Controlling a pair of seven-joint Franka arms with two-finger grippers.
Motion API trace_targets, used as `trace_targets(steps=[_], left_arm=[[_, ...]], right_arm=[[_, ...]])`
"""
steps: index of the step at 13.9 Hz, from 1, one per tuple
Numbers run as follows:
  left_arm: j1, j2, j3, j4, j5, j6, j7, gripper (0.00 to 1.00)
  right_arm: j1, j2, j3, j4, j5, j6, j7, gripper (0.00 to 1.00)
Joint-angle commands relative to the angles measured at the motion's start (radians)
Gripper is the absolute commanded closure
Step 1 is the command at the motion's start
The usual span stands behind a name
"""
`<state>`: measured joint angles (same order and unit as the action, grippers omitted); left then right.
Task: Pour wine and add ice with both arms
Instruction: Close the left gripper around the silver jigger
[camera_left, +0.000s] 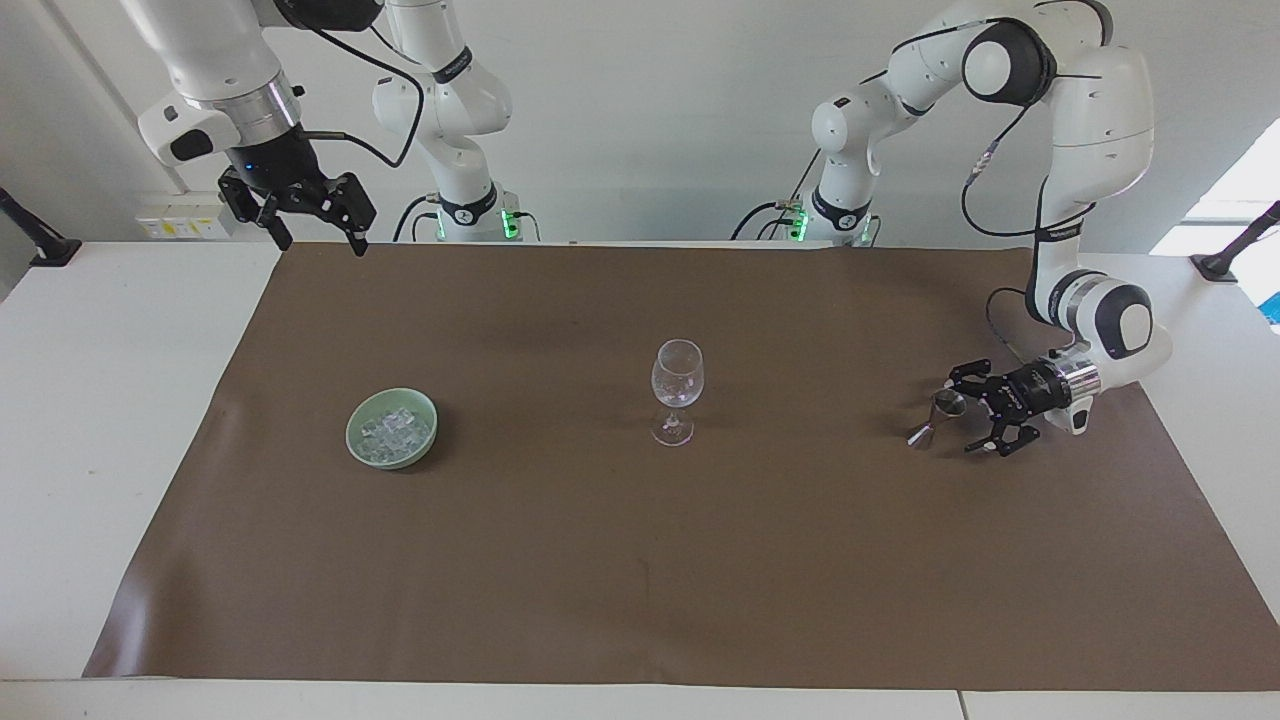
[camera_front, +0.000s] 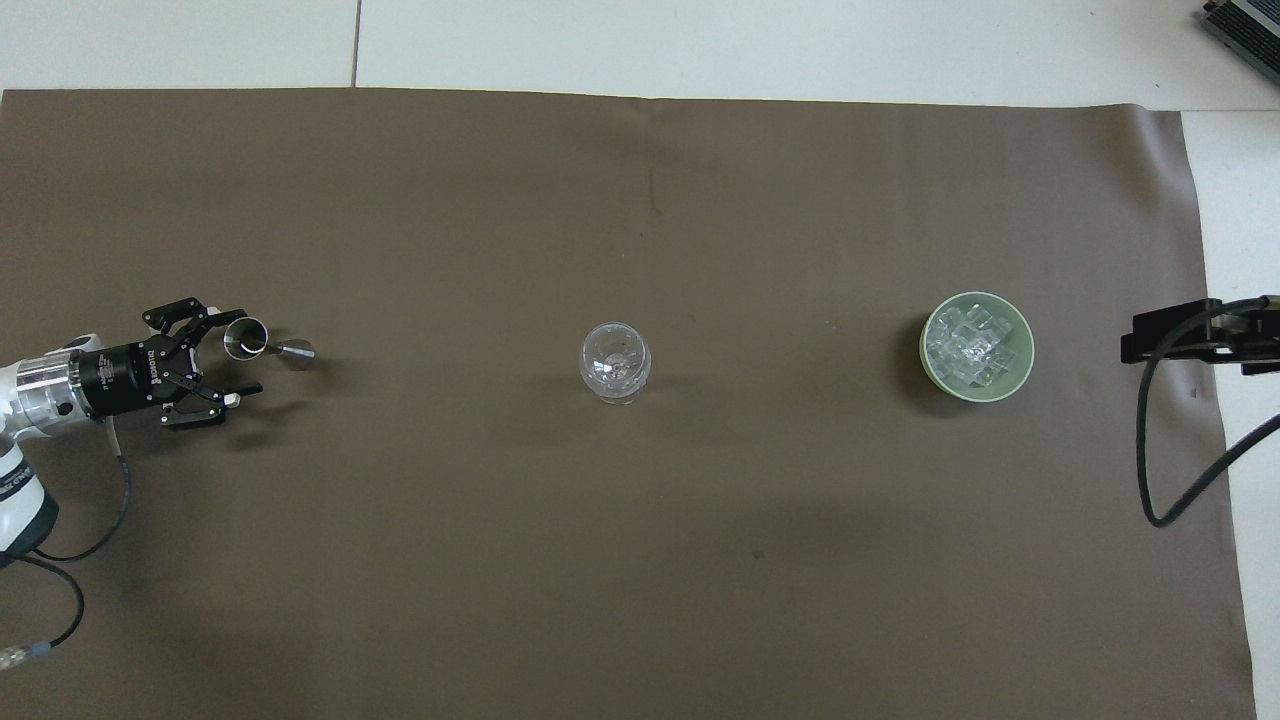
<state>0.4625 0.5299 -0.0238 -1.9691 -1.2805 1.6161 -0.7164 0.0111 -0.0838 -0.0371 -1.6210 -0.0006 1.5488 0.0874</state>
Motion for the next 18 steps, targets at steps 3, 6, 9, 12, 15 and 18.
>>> trace_targets(steps=[3, 6, 9, 12, 15, 18], left_arm=[[0.001, 0.002, 0.002, -0.047, -0.057, -0.073, 0.104, 0.00], [-0.007, 0.002, 0.002, -0.050, -0.060, -0.073, 0.124, 0.00], [-0.022, 0.004, 0.002, -0.047, -0.060, -0.068, 0.126, 0.02], [-0.033, 0.005, 0.002, -0.047, -0.065, -0.048, 0.126, 0.04], [-0.048, 0.007, 0.002, -0.047, -0.086, -0.028, 0.126, 0.06], [-0.050, 0.007, 0.002, -0.047, -0.086, -0.018, 0.130, 0.10]], right_arm=[[0.000, -0.016, 0.000, -0.011, 0.008, -0.012, -0.020, 0.00], [0.000, -0.016, 0.000, -0.011, 0.008, -0.012, -0.020, 0.00], [0.000, -0.016, 0.000, -0.011, 0.008, -0.012, -0.020, 0.00], [0.000, -0.016, 0.000, -0.011, 0.008, -0.012, -0.020, 0.00], [0.000, -0.016, 0.000, -0.011, 0.008, -0.012, -0.020, 0.00], [0.000, -0.016, 0.000, -0.011, 0.008, -0.012, -0.020, 0.00]])
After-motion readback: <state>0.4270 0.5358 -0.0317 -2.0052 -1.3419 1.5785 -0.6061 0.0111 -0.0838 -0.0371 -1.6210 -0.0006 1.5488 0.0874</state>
